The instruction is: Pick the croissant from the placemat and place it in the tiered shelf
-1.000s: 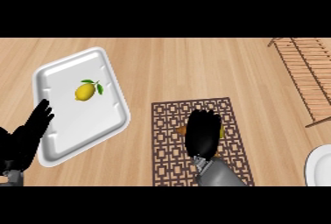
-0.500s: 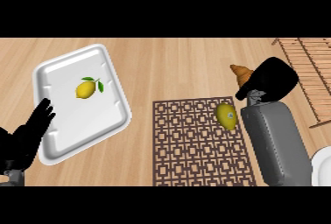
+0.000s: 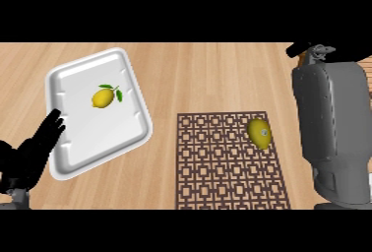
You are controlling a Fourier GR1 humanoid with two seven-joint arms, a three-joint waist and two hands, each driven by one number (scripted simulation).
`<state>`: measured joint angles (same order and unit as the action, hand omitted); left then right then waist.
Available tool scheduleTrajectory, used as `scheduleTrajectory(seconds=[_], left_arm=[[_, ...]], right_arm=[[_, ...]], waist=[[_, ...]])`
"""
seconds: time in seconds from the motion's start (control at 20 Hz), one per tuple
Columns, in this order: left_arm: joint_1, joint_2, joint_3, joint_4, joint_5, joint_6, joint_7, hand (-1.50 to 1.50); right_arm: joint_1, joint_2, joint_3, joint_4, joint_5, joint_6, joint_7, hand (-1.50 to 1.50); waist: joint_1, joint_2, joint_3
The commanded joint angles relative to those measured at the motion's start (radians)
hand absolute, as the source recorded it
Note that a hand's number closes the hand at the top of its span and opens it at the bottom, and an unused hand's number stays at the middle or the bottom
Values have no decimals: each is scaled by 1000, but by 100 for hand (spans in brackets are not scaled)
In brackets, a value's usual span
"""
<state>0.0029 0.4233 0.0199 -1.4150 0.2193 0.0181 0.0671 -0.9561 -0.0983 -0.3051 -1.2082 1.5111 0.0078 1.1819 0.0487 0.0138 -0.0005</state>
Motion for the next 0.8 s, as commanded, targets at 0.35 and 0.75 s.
scheduleTrajectory(seconds=[0.35, 0.75], left_arm=[[-24, -12, 16, 22, -7, 8, 5, 0], [-11, -17, 9, -4, -9, 4, 34, 0]], right_arm=[[-310, -41, -104, 160, 207, -115, 198, 150], [-451, -125, -152, 321, 388, 49, 217, 150]], waist=[[-16, -5, -1], [-15, -7, -1]])
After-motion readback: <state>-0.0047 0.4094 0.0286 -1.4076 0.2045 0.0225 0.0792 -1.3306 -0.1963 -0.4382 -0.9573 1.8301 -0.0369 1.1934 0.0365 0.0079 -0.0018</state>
